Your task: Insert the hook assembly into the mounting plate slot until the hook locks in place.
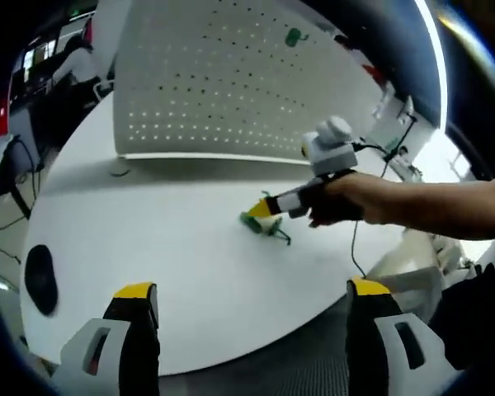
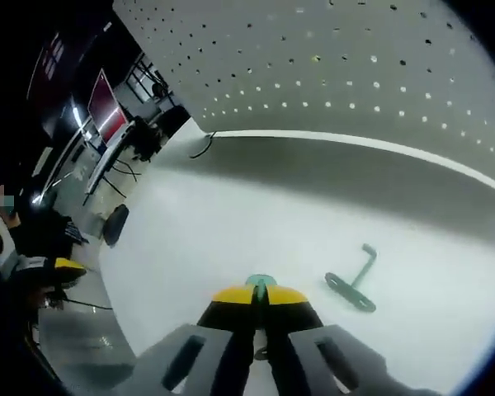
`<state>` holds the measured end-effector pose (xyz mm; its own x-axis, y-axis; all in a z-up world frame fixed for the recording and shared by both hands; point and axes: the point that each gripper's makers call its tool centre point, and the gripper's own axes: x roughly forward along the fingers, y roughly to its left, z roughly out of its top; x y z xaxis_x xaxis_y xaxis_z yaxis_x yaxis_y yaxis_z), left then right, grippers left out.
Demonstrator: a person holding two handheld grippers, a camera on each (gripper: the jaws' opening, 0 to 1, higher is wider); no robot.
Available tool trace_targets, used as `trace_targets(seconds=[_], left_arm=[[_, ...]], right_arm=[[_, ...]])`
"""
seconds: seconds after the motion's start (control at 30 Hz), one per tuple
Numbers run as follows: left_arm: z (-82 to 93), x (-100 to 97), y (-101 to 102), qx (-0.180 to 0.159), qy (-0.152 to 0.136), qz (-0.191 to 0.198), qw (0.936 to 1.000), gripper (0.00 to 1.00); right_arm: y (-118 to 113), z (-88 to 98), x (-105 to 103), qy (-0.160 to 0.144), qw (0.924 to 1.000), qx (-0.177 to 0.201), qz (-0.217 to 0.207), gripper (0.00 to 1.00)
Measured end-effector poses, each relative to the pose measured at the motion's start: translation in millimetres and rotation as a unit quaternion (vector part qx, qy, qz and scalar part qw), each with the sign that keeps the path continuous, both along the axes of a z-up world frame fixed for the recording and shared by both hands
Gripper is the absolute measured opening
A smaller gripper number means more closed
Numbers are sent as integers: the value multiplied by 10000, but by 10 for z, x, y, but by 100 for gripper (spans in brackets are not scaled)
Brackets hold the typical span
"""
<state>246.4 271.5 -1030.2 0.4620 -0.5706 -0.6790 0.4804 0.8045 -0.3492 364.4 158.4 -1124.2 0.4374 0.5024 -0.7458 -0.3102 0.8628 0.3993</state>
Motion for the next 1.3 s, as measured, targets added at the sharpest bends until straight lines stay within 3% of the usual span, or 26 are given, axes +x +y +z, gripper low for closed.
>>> trace_targets(seconds=[0.07, 0.17, 0.27, 0.5, 0.7, 0.9, 0.97, 1.07, 1.3], left_arm=[[-15, -16, -18, 32, 29, -69, 10000, 95], [-16, -12, -26, 82, 10, -109, 9999, 96], [23, 16, -43, 62, -44, -135, 9999, 96], [64, 68, -69, 62, -109, -157, 9998, 95], [184, 198, -109, 19, -252, -138, 9996, 94], [351, 398, -134, -24, -449, -172, 9988, 91], [440, 488, -157, -140, -545, -119, 9983, 90], [545, 587, -217, -339, -603, -38, 9976, 90], [740, 662, -434, -916, -662, -58, 9936, 81]], right_arm=[[47, 19, -29, 114, 9997, 207, -48, 0], [37, 66, -7, -211, 9997, -15, 97, 0], [45, 133, 6, -243, 9995, 195, -103, 0], [31, 344, 39, -526, 9981, 291, -164, 0], [55, 818, 101, -1063, 9919, 627, -292, 0], [125, 1406, 29, -1670, 9794, 1081, -360, 0], [150, 1530, -13, -1764, 9764, 1187, -377, 0], [236, 1794, -94, -2101, 9661, 1447, -394, 0], [398, 2113, -291, -2314, 9577, 1685, -284, 0]])
